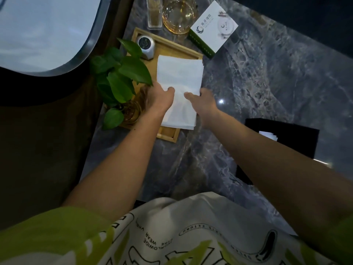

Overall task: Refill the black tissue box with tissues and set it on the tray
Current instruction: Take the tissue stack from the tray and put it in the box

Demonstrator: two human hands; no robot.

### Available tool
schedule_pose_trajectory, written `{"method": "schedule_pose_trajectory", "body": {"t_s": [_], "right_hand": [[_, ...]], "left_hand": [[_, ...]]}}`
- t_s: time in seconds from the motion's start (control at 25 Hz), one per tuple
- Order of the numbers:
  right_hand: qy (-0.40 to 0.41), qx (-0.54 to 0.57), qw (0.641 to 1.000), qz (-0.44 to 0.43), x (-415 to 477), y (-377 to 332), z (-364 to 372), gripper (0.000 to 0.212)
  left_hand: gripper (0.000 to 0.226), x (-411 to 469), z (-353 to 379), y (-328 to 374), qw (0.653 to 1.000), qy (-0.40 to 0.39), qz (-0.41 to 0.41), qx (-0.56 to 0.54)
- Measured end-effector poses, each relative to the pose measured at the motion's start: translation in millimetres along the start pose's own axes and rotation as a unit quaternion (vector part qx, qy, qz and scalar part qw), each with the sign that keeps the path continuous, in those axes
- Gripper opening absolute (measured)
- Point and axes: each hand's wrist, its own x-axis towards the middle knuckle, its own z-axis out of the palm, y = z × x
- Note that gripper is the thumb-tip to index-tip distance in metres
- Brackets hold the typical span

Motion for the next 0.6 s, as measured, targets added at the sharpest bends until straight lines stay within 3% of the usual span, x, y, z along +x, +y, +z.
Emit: {"method": "schedule_pose_trajectory", "body": {"t_s": [0.12,0.28,0.36,0.48,0.6], "right_hand": [[0.001,0.036,0.999,0.027,4,3,-5,0.03],[-0.022,0.086,0.996,0.023,4,3,-15,0.008],[-0.049,0.11,0.992,0.023,1,4,-22,0.009],[-0.1,0.147,0.984,0.02,-4,7,-34,0.029],[-0.121,0.165,0.979,0.007,-15,14,-49,0.035]], "left_hand": [[0.055,5,-1,-3,0.999,-0.004,-0.024,-0.035],[0.029,7,-4,-13,0.983,-0.039,-0.063,-0.166],[0.022,4,-3,-18,0.974,-0.056,-0.065,-0.211],[0.035,-3,-4,-23,0.958,-0.085,-0.059,-0.267],[0.047,-17,-6,-29,0.95,-0.117,-0.037,-0.286]]}}
